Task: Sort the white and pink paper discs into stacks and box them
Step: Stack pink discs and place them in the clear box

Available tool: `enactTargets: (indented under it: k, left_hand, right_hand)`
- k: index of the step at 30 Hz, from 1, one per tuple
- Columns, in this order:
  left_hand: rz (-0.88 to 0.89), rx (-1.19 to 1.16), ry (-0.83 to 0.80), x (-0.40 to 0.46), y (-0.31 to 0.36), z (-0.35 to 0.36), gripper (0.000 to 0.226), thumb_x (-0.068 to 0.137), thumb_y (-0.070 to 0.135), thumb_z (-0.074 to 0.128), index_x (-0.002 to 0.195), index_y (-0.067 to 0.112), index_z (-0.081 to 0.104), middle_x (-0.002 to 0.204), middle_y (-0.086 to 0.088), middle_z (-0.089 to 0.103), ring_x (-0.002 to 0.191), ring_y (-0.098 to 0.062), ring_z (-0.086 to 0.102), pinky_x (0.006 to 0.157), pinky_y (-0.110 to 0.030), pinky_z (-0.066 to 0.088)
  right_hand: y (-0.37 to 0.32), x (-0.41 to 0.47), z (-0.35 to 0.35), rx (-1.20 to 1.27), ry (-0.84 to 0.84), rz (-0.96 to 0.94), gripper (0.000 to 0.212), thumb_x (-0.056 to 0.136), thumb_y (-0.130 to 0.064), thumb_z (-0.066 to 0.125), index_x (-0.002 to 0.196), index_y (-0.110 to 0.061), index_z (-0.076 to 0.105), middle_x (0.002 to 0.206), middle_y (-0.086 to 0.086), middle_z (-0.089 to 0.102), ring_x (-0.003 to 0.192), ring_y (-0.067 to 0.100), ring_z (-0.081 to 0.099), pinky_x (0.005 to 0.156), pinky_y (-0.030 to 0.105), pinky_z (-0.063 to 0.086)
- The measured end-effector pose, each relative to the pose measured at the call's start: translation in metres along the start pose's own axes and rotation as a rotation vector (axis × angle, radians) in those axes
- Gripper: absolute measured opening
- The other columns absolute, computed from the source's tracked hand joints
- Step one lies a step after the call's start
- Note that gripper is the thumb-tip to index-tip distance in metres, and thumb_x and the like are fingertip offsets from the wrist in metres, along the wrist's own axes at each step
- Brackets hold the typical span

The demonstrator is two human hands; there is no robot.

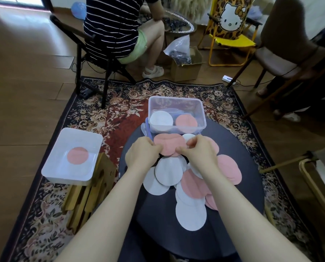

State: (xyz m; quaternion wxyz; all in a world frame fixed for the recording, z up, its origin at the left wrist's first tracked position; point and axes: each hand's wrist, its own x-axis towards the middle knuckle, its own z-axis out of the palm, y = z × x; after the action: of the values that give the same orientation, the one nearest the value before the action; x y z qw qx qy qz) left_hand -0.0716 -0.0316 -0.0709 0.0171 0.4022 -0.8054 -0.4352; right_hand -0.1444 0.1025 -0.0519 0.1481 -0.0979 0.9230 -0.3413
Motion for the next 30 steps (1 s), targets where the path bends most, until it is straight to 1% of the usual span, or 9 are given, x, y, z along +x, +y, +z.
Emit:
enactTargets:
  k: [3, 7, 9, 11, 14, 17, 22, 26, 30]
  left_hand:
    - [0.073, -0.005, 0.023, -0.013, -0.001, -0.001, 0.022, 0.076, 0.022, 0.061, 0.062, 0.017, 0.045, 0.068, -0.002, 0.058, 0.069, -0.027, 0.056, 0.059, -0.033, 0.038]
    - [0.105, -0.383, 0.058, -0.025, -0.004, -0.007, 0.022, 0.074, 0.012, 0.061, 0.062, 0.016, 0.043, 0.066, -0.005, 0.051, 0.072, -0.039, 0.062, 0.060, -0.041, 0.053]
    - [0.053, -0.636, -0.001, -0.035, -0.005, -0.012, 0.013, 0.080, 0.001, 0.059, 0.076, 0.011, 0.051, 0.076, -0.010, 0.058, 0.075, -0.035, 0.066, 0.061, -0.043, 0.060]
    - [-0.032, -0.809, -0.119, -0.051, -0.005, -0.016, 0.019, 0.084, -0.006, 0.055, 0.097, 0.008, 0.056, 0.091, -0.012, 0.067, 0.070, -0.025, 0.070, 0.057, -0.037, 0.060]
    - [-0.096, -0.924, -0.244, -0.071, -0.013, -0.014, 0.037, 0.088, -0.005, 0.052, 0.120, 0.012, 0.055, 0.108, -0.017, 0.068, 0.081, -0.031, 0.072, 0.053, -0.032, 0.058]
    - [-0.126, -1.043, -0.365, -0.089, -0.021, -0.010, 0.035, 0.090, -0.002, 0.054, 0.121, 0.013, 0.057, 0.112, -0.014, 0.068, 0.088, -0.033, 0.072, 0.053, -0.032, 0.058]
    - [-0.146, -1.010, -0.397, -0.115, -0.032, 0.000, 0.018, 0.090, 0.007, 0.060, 0.106, 0.001, 0.063, 0.104, -0.017, 0.069, 0.080, -0.022, 0.071, 0.060, -0.033, 0.059]
    - [-0.171, -1.001, -0.402, -0.130, -0.042, 0.007, 0.016, 0.095, 0.009, 0.054, 0.107, -0.001, 0.055, 0.104, -0.023, 0.070, 0.086, -0.033, 0.072, 0.062, -0.040, 0.061]
    - [-0.099, -1.000, -0.449, -0.137, -0.045, 0.009, 0.025, 0.096, 0.002, 0.049, 0.118, 0.009, 0.058, 0.110, -0.018, 0.070, 0.093, -0.036, 0.070, 0.075, -0.046, 0.060]
  right_hand:
    - [0.003, -0.007, 0.003, 0.153, 0.026, -0.029, 0.022, 0.076, -0.016, 0.070, 0.080, -0.022, 0.049, 0.080, -0.010, 0.056, 0.084, 0.019, 0.057, 0.076, 0.037, 0.046]
    - [0.008, -0.020, -0.005, 0.287, 0.068, -0.047, 0.025, 0.083, -0.009, 0.061, 0.101, -0.021, 0.049, 0.076, -0.012, 0.055, 0.071, 0.010, 0.054, 0.066, 0.030, 0.041]
    - [0.016, -0.025, -0.012, 0.299, 0.076, -0.057, 0.024, 0.085, -0.010, 0.057, 0.106, -0.021, 0.053, 0.079, -0.010, 0.056, 0.072, 0.011, 0.054, 0.070, 0.032, 0.043]
    - [0.024, -0.030, -0.020, 0.292, 0.079, -0.076, 0.018, 0.086, -0.008, 0.054, 0.100, -0.017, 0.060, 0.081, -0.005, 0.058, 0.071, 0.012, 0.051, 0.071, 0.032, 0.044]
    - [0.034, -0.046, -0.031, 0.306, 0.097, -0.068, 0.009, 0.089, -0.008, 0.054, 0.087, -0.012, 0.061, 0.083, -0.001, 0.059, 0.070, 0.008, 0.049, 0.064, 0.017, 0.040]
    - [0.041, -0.065, -0.041, 0.383, 0.093, -0.035, 0.008, 0.091, -0.014, 0.056, 0.085, -0.010, 0.060, 0.080, -0.004, 0.059, 0.068, 0.006, 0.051, 0.054, 0.005, 0.037]
    - [0.051, -0.094, -0.046, 0.530, 0.085, 0.022, 0.015, 0.094, -0.019, 0.058, 0.084, -0.008, 0.062, 0.059, -0.007, 0.060, 0.044, -0.004, 0.049, 0.046, 0.008, 0.038]
    - [0.062, -0.113, -0.043, 0.678, 0.015, 0.097, 0.010, 0.095, -0.016, 0.056, 0.087, -0.013, 0.062, 0.051, -0.011, 0.059, 0.046, 0.001, 0.049, 0.061, 0.024, 0.047]
    - [0.069, -0.130, -0.034, 0.675, -0.069, 0.079, 0.005, 0.092, -0.014, 0.060, 0.089, -0.017, 0.063, 0.056, -0.007, 0.058, 0.047, 0.008, 0.041, 0.048, 0.014, 0.036]
